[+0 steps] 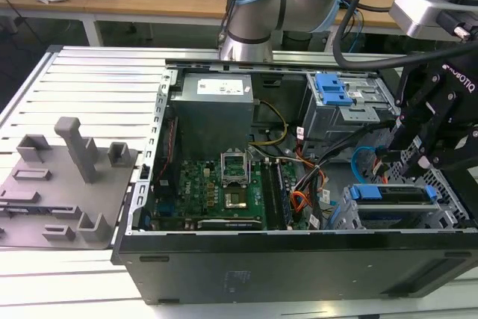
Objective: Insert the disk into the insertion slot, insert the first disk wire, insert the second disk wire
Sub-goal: 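Insert the disk into the insertion slot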
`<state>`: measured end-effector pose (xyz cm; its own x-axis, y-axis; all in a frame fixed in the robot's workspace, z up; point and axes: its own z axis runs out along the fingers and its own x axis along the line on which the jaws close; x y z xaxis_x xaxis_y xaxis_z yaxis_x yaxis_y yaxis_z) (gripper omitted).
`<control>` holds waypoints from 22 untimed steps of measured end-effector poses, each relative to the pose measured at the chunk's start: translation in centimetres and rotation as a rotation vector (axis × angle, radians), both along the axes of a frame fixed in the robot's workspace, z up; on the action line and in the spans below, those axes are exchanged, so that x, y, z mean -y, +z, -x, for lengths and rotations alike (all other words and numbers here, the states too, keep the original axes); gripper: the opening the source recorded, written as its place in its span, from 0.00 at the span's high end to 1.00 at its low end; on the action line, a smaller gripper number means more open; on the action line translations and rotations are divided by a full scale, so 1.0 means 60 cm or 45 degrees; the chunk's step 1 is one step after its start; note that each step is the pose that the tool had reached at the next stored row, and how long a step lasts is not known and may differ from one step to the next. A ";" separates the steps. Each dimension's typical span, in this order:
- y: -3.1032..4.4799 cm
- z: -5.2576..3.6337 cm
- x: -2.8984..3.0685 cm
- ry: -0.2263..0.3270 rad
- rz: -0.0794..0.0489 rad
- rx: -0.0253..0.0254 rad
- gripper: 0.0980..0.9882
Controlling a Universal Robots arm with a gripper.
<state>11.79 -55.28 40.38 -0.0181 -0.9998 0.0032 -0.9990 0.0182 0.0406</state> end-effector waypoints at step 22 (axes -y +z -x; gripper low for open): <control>-0.006 -0.018 -0.0012 0.000 0.000 -0.0016 0.99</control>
<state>12.84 -55.21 40.04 -0.0181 -0.9998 0.0034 -0.9990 0.0182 0.0419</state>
